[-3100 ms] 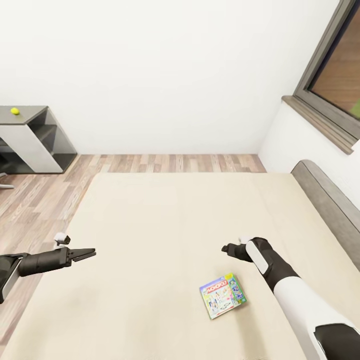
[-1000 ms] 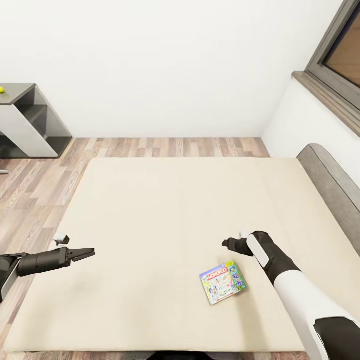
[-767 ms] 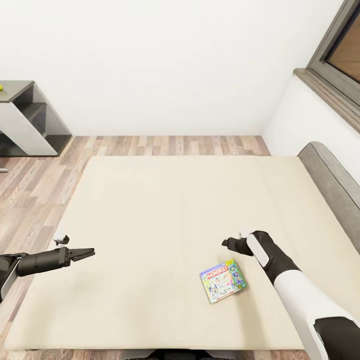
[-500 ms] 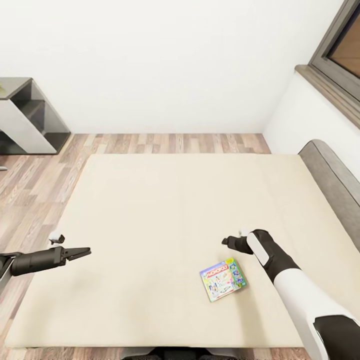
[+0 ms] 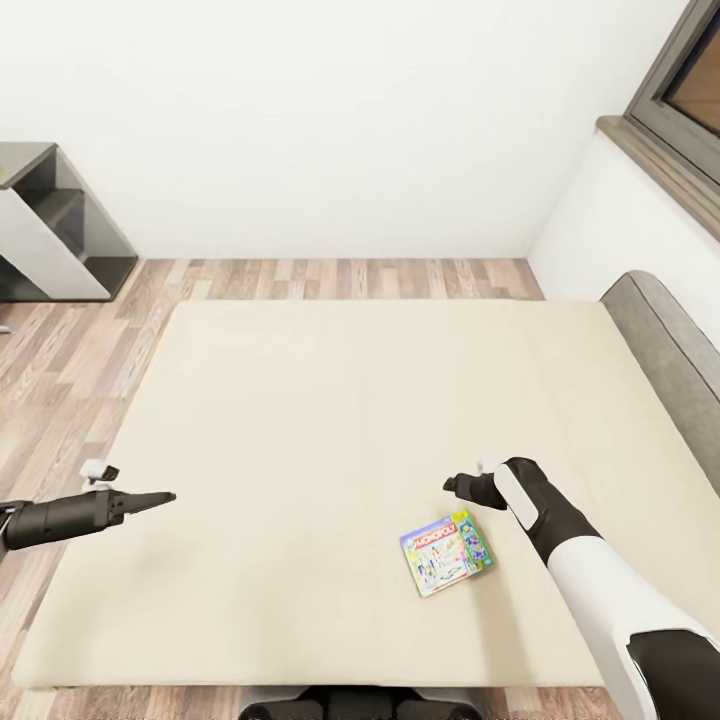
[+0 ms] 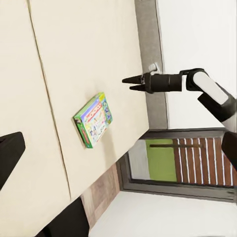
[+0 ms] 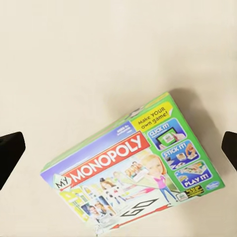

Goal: Put all the toys in the child's room - the three board games (two on the bed and one on the table), the two jigsaw puzzles on the table, and the tennis ball on the table - inside the toy box on the table in the child's room.

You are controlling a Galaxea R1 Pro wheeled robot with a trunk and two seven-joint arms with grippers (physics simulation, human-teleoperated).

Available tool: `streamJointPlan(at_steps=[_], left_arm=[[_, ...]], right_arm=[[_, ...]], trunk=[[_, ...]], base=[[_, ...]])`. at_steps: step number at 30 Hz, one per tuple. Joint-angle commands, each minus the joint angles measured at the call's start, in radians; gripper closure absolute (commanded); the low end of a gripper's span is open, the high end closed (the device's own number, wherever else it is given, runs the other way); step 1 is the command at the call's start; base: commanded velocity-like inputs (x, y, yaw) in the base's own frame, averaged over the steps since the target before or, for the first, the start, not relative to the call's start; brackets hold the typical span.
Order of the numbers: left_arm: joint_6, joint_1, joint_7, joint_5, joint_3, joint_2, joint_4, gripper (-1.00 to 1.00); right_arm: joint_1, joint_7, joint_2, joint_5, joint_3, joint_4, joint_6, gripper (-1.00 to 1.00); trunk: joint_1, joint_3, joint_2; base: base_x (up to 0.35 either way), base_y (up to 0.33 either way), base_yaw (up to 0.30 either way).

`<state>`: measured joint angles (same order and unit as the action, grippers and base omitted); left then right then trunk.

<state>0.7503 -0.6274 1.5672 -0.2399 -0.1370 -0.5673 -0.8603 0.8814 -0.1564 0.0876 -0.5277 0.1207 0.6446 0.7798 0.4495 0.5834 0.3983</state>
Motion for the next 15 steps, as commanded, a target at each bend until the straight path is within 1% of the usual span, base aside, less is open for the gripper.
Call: streamJointPlan(at_steps=[1, 2, 7, 10, 12, 15], left_arm=[[0.012, 0.012, 0.004, -0.018, 0.001, -0.001, -0.027, -1.00], [0.012, 0.012, 0.004, -0.018, 0.001, -0.001, -0.027, -1.00], [0.032, 0.080, 0.004, -0.115, 0.003, 0.002, -0.183, -1.00], [0.047, 0.118, 0.004, -0.162, 0.003, 0.004, -0.276, -1.00], [0.053, 0.135, 0.004, -0.182, 0.003, 0.006, -0.328, -1.00], [0.057, 0.150, 0.004, -0.198, 0.003, 0.007, -0.376, -1.00]], right_arm=[[0.001, -0.009, 0.001, -0.011, 0.006, 0.001, 0.003, -1.00], [0.001, -0.009, 0.001, -0.011, 0.006, 0.001, 0.003, -1.00], [0.001, -0.009, 0.000, -0.011, 0.005, 0.001, 0.005, -1.00], [0.001, -0.009, 0.000, -0.011, 0.005, 0.001, 0.005, -1.00], [0.001, -0.010, -0.001, -0.011, 0.004, 0.001, 0.005, -1.00], [0.001, -0.010, -0.002, -0.011, 0.004, 0.001, 0.005, -1.00]], trunk=[[0.001, 0.003, 0.002], [0.001, 0.005, 0.002], [0.001, 0.013, 0.002], [0.001, 0.018, 0.002], [0.001, 0.021, 0.002], [0.001, 0.026, 0.002]], base=[[0.000, 0.000, 0.000], [0.000, 0.000, 0.000], [0.000, 0.000, 0.000], [0.000, 0.000, 0.000], [0.000, 0.000, 0.000], [0.000, 0.000, 0.000]])
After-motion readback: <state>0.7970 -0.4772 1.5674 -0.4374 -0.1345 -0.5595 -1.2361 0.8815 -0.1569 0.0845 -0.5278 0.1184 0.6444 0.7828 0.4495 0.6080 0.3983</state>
